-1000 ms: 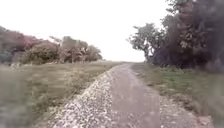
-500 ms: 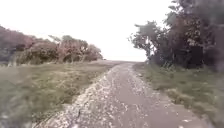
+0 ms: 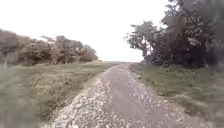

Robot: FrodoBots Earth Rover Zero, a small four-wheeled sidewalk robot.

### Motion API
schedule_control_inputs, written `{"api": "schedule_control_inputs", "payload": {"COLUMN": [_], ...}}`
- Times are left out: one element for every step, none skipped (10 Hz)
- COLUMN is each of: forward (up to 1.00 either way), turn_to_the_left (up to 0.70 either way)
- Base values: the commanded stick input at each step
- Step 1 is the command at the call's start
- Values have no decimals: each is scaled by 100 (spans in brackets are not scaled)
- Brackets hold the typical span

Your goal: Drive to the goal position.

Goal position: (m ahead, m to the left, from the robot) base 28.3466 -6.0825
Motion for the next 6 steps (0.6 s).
{"api": "schedule_control_inputs", "payload": {"forward": [100,100,100,100,100,100], "turn_to_the_left": [0,0,0,0,0,0]}}
